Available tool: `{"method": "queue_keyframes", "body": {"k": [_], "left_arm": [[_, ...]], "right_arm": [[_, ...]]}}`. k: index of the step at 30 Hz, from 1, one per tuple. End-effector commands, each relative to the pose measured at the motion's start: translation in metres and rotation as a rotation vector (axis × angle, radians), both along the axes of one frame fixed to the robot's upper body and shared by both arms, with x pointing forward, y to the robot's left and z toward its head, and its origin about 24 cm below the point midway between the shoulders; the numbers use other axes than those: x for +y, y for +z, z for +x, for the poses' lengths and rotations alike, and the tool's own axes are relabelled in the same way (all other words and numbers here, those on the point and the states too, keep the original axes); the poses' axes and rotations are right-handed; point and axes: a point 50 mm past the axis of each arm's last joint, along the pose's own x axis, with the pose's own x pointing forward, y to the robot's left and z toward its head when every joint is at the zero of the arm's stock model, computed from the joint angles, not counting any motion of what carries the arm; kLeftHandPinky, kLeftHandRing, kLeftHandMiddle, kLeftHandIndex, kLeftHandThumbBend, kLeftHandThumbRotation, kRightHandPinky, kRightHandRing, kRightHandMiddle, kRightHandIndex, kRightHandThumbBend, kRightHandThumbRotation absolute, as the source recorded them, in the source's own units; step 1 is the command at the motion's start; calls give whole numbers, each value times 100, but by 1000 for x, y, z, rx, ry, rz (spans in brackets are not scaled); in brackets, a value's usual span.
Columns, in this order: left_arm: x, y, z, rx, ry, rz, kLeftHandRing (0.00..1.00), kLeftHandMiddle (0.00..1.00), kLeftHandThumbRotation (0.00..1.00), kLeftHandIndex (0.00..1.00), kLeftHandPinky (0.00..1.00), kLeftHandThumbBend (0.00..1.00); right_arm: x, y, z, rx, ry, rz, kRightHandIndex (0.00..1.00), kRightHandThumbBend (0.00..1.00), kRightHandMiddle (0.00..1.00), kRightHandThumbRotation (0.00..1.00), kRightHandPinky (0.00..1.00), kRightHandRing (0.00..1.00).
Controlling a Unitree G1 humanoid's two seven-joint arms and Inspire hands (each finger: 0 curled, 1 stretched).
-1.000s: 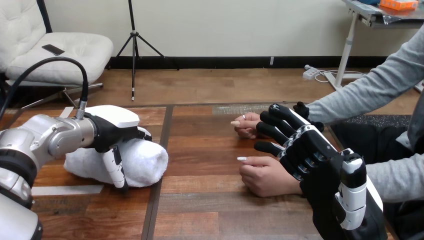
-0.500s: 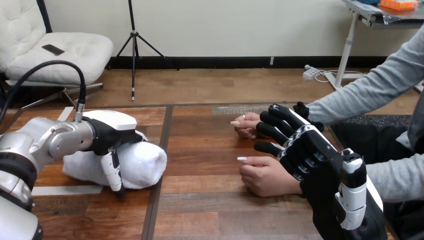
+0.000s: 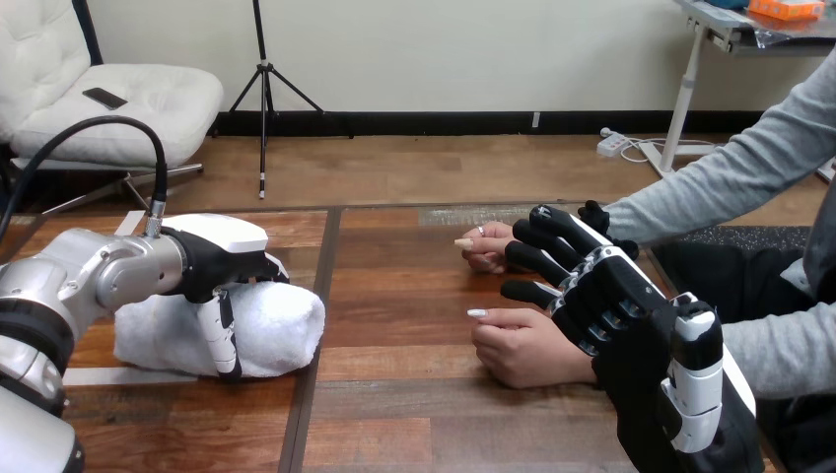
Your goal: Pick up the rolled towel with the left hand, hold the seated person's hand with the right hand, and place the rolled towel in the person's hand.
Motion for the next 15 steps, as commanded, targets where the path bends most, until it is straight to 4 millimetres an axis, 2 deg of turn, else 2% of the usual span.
{"method": "queue_keyframes", "body": {"k": [1,11,15], "left_arm": [[-11,4,4,-18,-31,-12,82,85,18,84,67,100],[-12,3,4,-3,-15,-18,79,82,13,81,63,100],[-12,3,5,1,-18,-4,72,77,10,77,58,100]], "right_arm": [[1,19,8,-112,4,2,87,76,89,100,81,89],[1,20,8,-116,2,-2,87,76,89,100,81,89],[1,20,8,-114,-1,-1,87,76,89,100,81,89]]}}
